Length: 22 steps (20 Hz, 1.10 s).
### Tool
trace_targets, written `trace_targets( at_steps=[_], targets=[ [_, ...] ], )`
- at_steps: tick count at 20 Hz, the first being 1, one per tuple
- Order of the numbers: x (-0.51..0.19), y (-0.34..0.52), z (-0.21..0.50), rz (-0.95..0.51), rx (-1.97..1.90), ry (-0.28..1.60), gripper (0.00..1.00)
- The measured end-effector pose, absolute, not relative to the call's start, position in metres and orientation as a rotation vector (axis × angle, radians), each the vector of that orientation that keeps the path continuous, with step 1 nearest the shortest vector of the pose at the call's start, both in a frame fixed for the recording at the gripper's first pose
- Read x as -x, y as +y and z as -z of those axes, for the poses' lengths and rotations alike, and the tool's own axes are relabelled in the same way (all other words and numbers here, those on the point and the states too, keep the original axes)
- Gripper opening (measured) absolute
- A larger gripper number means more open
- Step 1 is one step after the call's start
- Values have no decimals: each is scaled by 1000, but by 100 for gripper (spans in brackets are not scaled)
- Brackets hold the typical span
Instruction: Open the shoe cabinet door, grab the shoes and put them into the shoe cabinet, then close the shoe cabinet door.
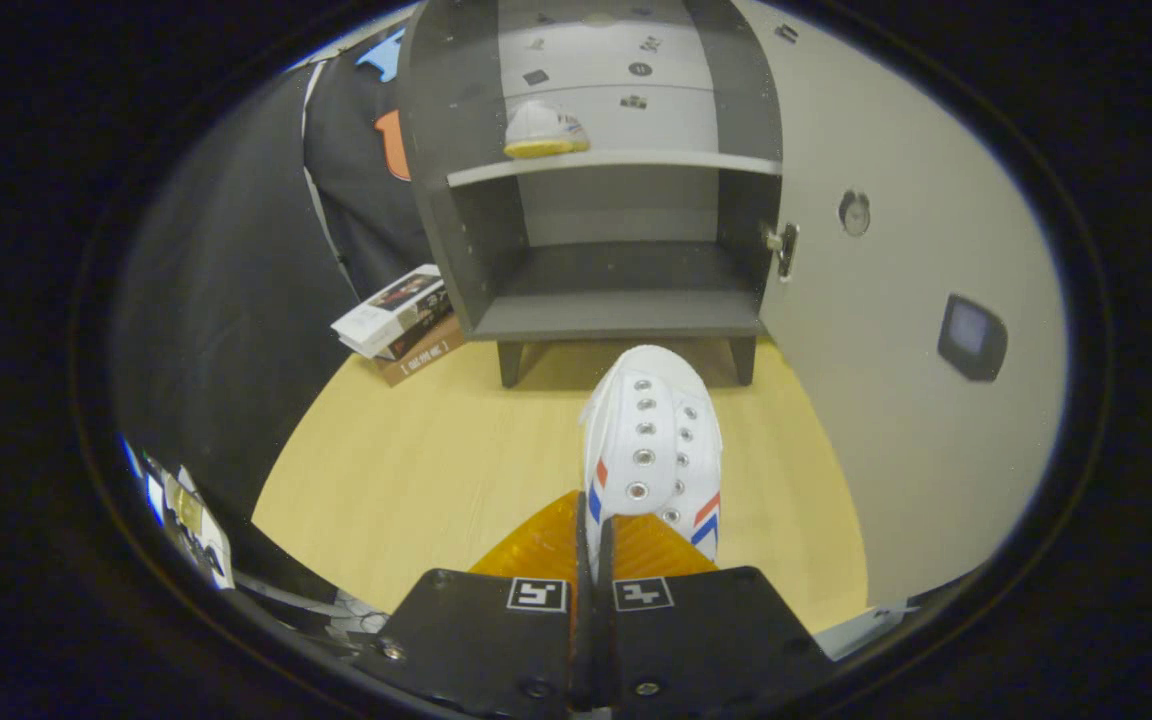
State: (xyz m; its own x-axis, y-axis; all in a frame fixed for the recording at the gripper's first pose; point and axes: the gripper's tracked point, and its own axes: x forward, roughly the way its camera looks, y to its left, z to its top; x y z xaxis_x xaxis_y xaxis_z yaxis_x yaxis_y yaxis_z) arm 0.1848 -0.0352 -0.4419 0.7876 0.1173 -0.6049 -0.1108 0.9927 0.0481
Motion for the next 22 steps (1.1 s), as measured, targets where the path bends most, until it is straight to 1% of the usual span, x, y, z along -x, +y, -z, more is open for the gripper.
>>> trace_targets(
  at_steps=[8, 11, 16, 18, 22],
  targets=[
    [-248, -42, 283, -143, 23, 424, 4],
    [-288, -41, 234, -150, 61, 346, 4],
    [-361, -32, 188, -157, 112, 280, 4],
    [-395, -32, 179, -161, 116, 279, 4],
    [-458, -50, 179, -110, 120, 312, 4]
  ],
)
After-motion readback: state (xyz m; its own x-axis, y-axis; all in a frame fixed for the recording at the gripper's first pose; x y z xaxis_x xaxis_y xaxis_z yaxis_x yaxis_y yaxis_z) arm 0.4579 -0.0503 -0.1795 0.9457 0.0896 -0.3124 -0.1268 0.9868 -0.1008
